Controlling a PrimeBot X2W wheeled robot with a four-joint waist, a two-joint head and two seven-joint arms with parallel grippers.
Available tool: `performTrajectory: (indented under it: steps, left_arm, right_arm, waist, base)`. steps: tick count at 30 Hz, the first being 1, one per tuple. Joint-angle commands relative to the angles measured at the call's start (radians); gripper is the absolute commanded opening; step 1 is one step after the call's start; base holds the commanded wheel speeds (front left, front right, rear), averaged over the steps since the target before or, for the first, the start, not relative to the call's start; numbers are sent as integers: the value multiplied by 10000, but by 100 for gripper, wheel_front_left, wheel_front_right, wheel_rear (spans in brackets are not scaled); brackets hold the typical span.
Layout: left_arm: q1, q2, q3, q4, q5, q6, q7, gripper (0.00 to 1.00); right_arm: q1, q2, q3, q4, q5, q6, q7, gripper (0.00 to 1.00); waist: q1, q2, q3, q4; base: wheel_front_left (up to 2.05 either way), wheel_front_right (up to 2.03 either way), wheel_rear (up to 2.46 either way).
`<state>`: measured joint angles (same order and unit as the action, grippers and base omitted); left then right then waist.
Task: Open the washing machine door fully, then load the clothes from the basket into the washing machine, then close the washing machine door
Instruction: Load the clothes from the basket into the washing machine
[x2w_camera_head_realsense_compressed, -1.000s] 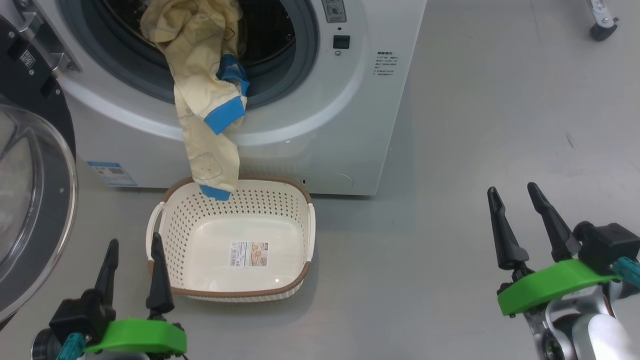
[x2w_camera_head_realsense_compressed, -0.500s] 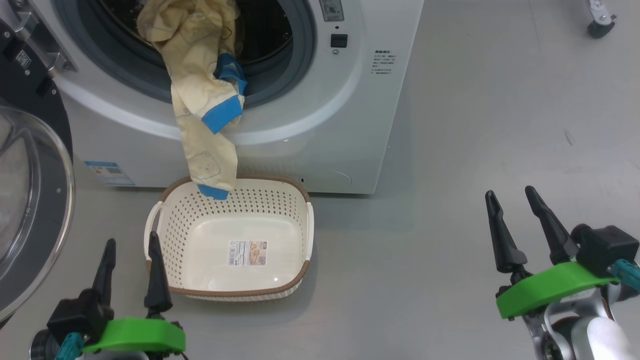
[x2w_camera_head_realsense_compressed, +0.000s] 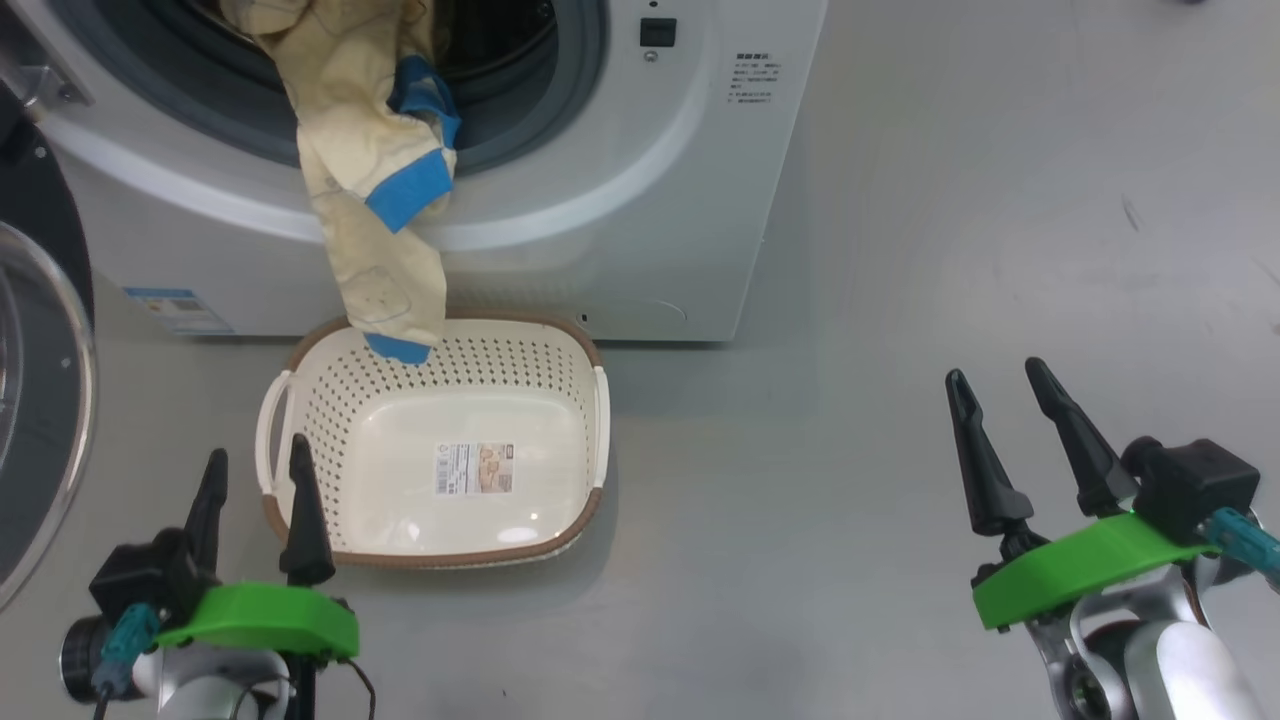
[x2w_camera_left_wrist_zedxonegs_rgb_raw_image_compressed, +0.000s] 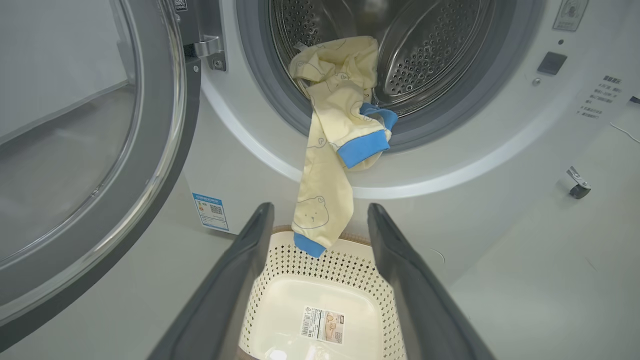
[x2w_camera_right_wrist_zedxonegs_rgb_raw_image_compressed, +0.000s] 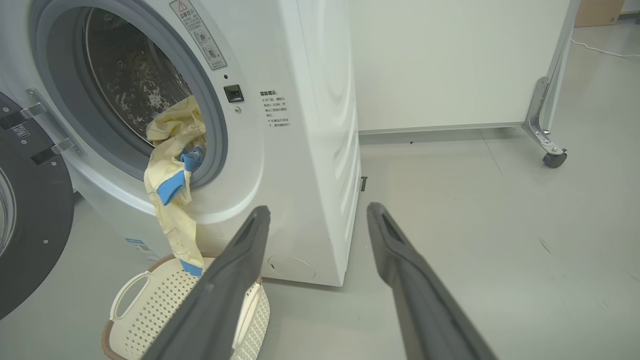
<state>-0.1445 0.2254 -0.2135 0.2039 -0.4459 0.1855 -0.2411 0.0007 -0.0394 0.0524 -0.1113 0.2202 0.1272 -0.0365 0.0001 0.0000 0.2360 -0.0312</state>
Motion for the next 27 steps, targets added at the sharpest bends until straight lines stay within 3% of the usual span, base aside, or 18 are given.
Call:
performTrajectory:
  steps: [1,10,17,27]
  left_arm:
    - [-391,154,396,-211,-29,-20,-76,100]
    - [-2212,203,384,1553,-700,-1071,245,100]
    - [-4014,634,332,3113,-1045,-1962,941,100]
    - [-6435,1410,376,4763,-1258,-2587,1847,100]
  right_arm:
    - [-452,-108,237,-399,65,35,-144,100]
    - [-1009,-108,551,-383,163,35,-486,100]
    - [-1437,-108,725,-217,398,35,-932,100]
    - [-1909,-108,1193,377,882,35,-1664,100]
  waist:
    - [-1,0,195,-143]
    - [-1,0,1566,-751]
    - [-1,0,2604,-1386]
    - [-1,0,3567,-2325]
  base:
    - [0,0,0]
    - [0,0,0]
    - [0,0,0]
    - [0,0,0]
